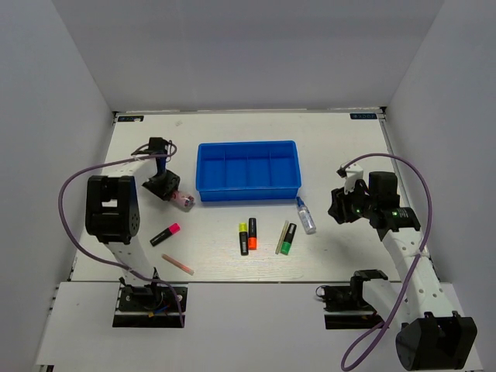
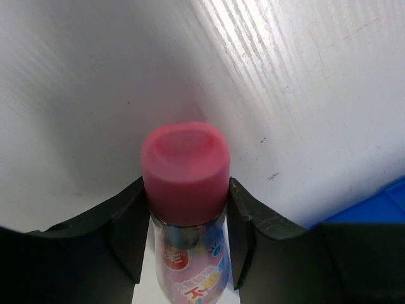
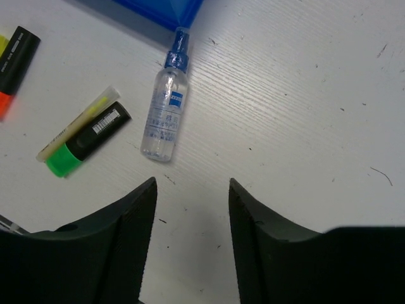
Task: Sort the stationery into containers
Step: Pick up the storage box at the center of the board, then place the storage box in the storage box.
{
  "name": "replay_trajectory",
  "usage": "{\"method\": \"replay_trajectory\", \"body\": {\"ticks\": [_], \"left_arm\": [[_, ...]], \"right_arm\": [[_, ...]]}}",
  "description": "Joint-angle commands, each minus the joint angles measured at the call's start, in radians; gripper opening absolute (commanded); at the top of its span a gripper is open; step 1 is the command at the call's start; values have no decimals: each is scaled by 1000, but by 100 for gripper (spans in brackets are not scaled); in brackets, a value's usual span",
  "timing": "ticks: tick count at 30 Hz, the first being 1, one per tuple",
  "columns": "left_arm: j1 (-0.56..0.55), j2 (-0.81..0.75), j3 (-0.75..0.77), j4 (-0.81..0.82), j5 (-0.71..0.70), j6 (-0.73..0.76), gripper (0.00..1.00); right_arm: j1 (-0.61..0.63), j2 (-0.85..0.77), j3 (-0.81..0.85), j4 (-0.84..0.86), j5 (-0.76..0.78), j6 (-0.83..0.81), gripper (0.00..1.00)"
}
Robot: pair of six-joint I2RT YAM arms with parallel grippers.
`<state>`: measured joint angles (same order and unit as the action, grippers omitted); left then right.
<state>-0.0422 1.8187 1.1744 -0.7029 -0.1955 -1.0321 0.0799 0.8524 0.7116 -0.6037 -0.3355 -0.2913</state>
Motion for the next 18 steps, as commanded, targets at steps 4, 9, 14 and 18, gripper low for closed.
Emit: {"method": "replay_trajectory", "body": {"ticks": [4, 9, 14, 18], "left_arm": [[16, -192, 94, -12, -25, 242, 0], [-5, -243, 229, 12, -1, 473, 0], [-10, -164, 292, 206, 580, 580, 0], [-67, -33, 454, 145, 694, 644, 0]], "right_arm": [[1, -1, 5, 9, -25, -11, 86], [4, 5, 8, -1, -51, -16, 0], [9, 17, 11, -4, -66, -28, 79], [8, 25, 11, -14, -77, -39, 32]]}}
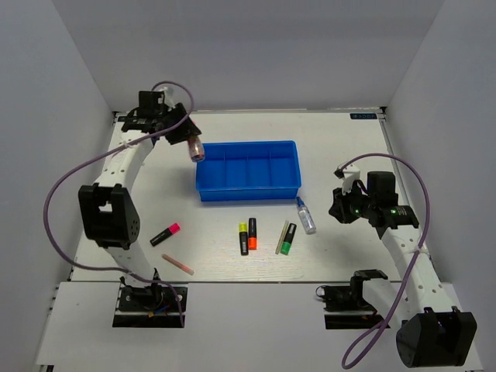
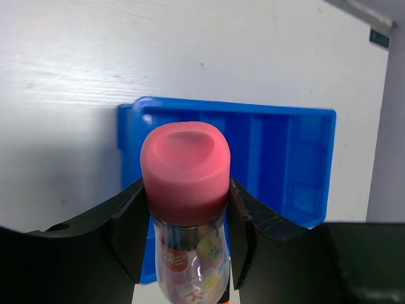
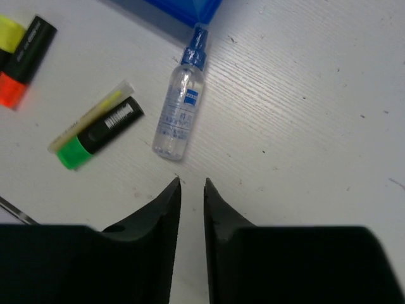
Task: Sort the stationery into containers
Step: Place the storage box in the storage box.
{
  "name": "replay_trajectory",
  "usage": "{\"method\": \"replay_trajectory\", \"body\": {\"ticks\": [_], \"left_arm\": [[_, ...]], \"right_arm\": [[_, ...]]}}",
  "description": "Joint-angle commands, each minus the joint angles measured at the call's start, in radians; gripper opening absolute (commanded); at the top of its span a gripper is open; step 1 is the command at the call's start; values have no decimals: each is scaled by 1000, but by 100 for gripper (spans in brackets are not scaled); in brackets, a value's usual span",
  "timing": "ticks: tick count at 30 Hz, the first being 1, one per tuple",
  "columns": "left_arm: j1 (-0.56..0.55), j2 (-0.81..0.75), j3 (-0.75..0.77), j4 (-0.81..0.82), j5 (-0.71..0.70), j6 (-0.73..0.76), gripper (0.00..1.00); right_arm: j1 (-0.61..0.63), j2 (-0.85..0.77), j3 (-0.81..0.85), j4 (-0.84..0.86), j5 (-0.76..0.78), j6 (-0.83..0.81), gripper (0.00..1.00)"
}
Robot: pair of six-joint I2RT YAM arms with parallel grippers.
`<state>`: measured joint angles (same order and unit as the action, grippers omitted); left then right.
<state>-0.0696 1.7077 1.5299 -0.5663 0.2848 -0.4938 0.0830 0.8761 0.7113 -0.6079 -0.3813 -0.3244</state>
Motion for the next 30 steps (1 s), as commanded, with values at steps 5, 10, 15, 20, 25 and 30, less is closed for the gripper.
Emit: {"method": "replay_trajectory", "body": {"ticks": [5, 10, 15, 20, 25, 30], "left_arm": [[-127, 156, 234, -101, 107, 195, 2], [-170, 181, 230, -132, 8, 262, 6], [-216, 182, 179, -141, -44, 314, 14], [-243, 178, 141, -127, -130, 336, 36], [-246, 193, 130, -116, -167, 319, 39], [-262, 201, 131, -118, -194, 322, 60]], "right_arm": [[4, -2, 5, -1, -22, -2, 22], [4, 0, 7, 0, -14, -1, 28], [8, 4, 5, 2, -10, -2, 34], [8, 3, 8, -3, -14, 1, 41], [6, 4, 8, -3, -18, -4, 44], [4, 9, 7, -9, -8, -11, 75]]}}
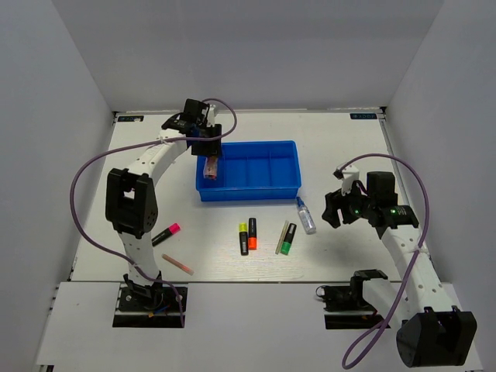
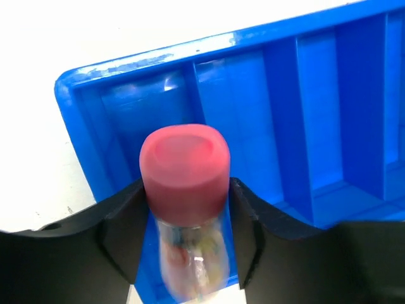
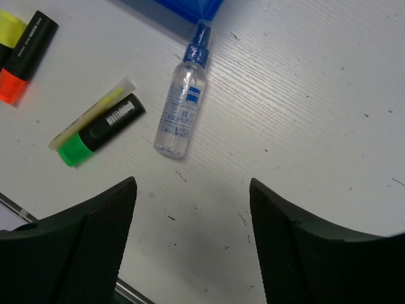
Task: Sort the stationery into containers
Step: Place the storage box in the storage box, then pick up the stationery from the center of the board.
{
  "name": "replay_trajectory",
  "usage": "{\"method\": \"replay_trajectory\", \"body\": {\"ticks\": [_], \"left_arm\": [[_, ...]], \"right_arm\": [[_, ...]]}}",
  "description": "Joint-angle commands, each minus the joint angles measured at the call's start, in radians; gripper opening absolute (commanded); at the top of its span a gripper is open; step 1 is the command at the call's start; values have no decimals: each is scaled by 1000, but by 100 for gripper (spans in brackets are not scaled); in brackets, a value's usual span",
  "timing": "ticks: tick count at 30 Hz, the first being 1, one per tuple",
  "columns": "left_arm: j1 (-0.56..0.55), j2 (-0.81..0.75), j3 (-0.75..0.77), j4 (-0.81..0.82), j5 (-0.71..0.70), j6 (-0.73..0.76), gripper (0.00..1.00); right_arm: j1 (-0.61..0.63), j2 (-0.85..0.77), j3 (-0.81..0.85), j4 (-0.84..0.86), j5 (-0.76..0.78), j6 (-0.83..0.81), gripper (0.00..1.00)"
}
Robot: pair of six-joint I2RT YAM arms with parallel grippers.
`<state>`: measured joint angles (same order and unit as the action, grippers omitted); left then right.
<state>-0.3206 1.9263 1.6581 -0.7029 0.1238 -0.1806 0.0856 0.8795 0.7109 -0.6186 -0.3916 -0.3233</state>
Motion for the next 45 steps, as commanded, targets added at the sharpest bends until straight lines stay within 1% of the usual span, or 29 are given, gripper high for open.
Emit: {"method": "replay_trajectory", "body": {"ticks": [1, 2, 3, 5, 6, 7, 9, 10, 11, 12, 13, 14, 15, 16, 17, 18, 19, 20, 21, 22, 23, 24, 25, 27, 29, 33, 37, 42, 45], "left_arm": [[-14, -23, 0, 23, -32, 6, 63], [-14, -33, -1, 26, -33, 6, 72], [-14, -38, -1, 28, -36, 3, 74], [-15, -55, -1, 28, -35, 3, 76], [-14, -62, -3, 26, -36, 4, 79], [-14, -66, 0, 23, -36, 7, 79], [-15, -84, -6, 17, -36, 7, 79], [-14, -93, -12, 13, -35, 3, 79], [-14, -105, -27, 11, -30, 0, 75], [-15, -151, -40, 6, -26, -6, 55], [-15, -174, -56, 11, -17, -17, 42], [-15, -229, -128, 16, -16, -37, 29], [-17, -295, -162, 20, -19, -54, 21], [-17, -329, -196, 29, -27, -57, 18], [-24, -407, -316, 36, -35, -63, 23], [-26, -487, -358, 36, -47, -66, 36], [-40, -572, -448, 52, -80, -65, 73], [-57, -617, -501, 87, -113, -71, 86], [-64, -750, -632, 112, -169, -69, 99], [-67, -783, -662, 97, -179, -69, 100], [-69, -814, -687, 68, -193, -88, 100], [-64, -837, -754, 54, -244, -103, 100], [-64, -905, -780, 37, -260, -109, 100], [-55, -959, -869, 13, -312, -126, 100], [-51, -1009, -915, 10, -320, -138, 100], [-44, -1044, -919, -44, -328, -137, 100], [-41, -1083, -951, -41, -328, -140, 100], [-41, -1112, -957, -47, -329, -137, 100], [-41, -1121, -965, -47, -331, -129, 100]], "right_arm": [[2, 12, 9, 3, 3, -13, 75], [5, 13, 10, 0, 2, -13, 75], [2, 22, 12, 0, -1, -14, 73], [5, 39, 16, -13, -10, -19, 66], [2, 44, 19, -18, -22, -22, 59], [2, 49, 21, -24, -35, -22, 55], [2, 59, 16, -23, -56, -26, 49], [5, 61, 7, -21, -79, -25, 49], [8, 75, -2, -12, -93, -20, 47], [11, 85, -8, 22, -124, -11, 47], [19, 110, -7, 29, -133, -5, 47], [28, 151, -5, 45, -139, 6, 47], [32, 198, 1, 55, -157, 22, 47], [36, 225, 5, 68, -170, 29, 47], [48, 269, 12, 86, -177, 30, 54], [51, 315, 15, 114, -179, 35, 59], [63, 337, 22, 137, -182, 49, 62], [75, 355, 33, 146, -179, 49, 69], [85, 405, 36, 193, -152, 52, 71], [97, 420, 36, 212, -151, 56, 71], [101, 446, 39, 229, -89, 69, 71], [123, 469, 44, 243, -73, 73, 71], [131, 481, 47, 272, -61, 73, 71], [155, 525, 68, 290, -33, 81, 69], [169, 553, 75, 325, 15, 96, 69], [244, 598, 53, 394, 195, 107, 64], [292, 616, 10, 442, 304, 121, 61], [318, 628, 2, 399, 466, 132, 58], [321, 642, 9, 335, 513, 130, 52]]}}
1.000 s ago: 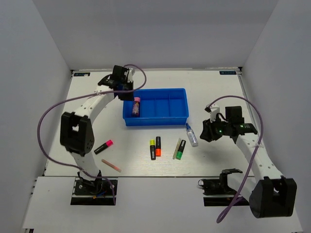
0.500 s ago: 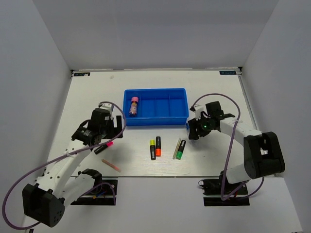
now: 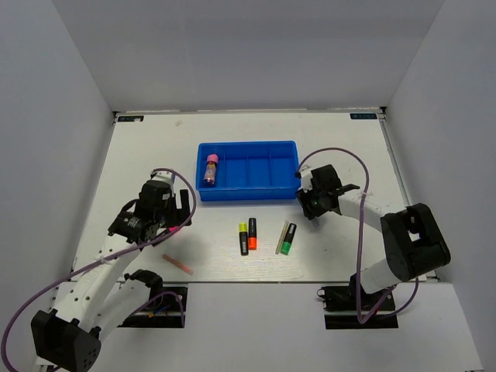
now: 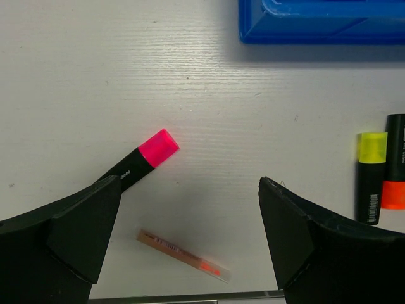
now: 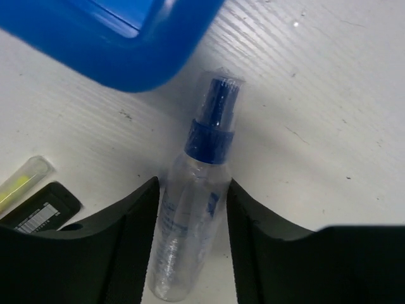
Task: Sort the stationery into containers
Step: Pick up the stationery from the center of the board, then place the stationery in the storage box.
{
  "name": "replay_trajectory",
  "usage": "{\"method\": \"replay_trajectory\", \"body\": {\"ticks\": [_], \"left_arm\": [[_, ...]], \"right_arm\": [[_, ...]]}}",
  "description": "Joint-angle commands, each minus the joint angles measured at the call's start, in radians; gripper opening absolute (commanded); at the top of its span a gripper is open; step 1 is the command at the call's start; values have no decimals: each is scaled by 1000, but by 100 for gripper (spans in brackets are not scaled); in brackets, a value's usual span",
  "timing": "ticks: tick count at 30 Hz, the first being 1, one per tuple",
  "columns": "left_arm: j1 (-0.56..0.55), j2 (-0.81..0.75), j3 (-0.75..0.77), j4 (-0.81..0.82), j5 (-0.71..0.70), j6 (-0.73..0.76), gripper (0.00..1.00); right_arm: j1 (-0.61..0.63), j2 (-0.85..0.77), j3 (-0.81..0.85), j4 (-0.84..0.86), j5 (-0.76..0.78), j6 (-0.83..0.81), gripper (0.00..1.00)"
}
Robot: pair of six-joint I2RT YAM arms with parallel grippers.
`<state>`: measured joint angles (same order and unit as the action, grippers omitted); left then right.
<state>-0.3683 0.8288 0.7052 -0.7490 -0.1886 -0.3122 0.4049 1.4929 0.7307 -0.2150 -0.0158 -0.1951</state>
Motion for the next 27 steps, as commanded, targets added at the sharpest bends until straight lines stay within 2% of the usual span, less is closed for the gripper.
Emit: {"method": "replay_trajectory", "body": {"ticks": [1, 3, 4, 6, 7, 12, 13, 14, 15, 16, 20, 24, 26, 27], "left_arm": [[8, -26, -15, 0, -17, 2, 100], [9, -33, -18, -3, -15, 5, 100], [6, -34, -16, 2, -14, 5, 100], [8, -33, -18, 5, -12, 4, 100], [9, -34, -18, 0, -11, 7, 100], [8, -42, -26, 0, -6, 7, 100], [8, -40, -24, 2, -8, 7, 100], [6, -40, -27, 2, -6, 7, 100], [8, -36, -29, 3, 0, 7, 100], [8, -36, -27, 7, -6, 7, 98], [9, -16, -26, 2, -8, -2, 97], [8, -10, -30, 4, -25, -5, 96], [9, -5, -32, 2, -43, -7, 94], [9, -2, -32, -1, -57, -10, 91]], "right_arm": [[-1, 26, -11, -81, 137, 5, 48], [-5, 20, -16, -132, 129, 6, 38], [-5, 15, -19, -144, 119, 13, 25], [-6, 1, -19, -187, 100, 23, 12], [-8, -2, -16, -211, 94, 28, 1], [-9, -109, 18, -338, 70, 14, 0], [-9, -129, 66, -372, 24, -1, 0], [-11, -150, 93, -407, -42, -33, 0], [-12, -172, 117, -531, -94, -58, 0], [-8, -181, 204, -581, -254, -122, 0], [2, -162, 393, -872, -549, -329, 0], [20, -80, 589, -884, -718, -334, 0], [41, 36, 647, -794, -736, -218, 0], [52, 108, 750, -775, -737, -154, 0]]}}
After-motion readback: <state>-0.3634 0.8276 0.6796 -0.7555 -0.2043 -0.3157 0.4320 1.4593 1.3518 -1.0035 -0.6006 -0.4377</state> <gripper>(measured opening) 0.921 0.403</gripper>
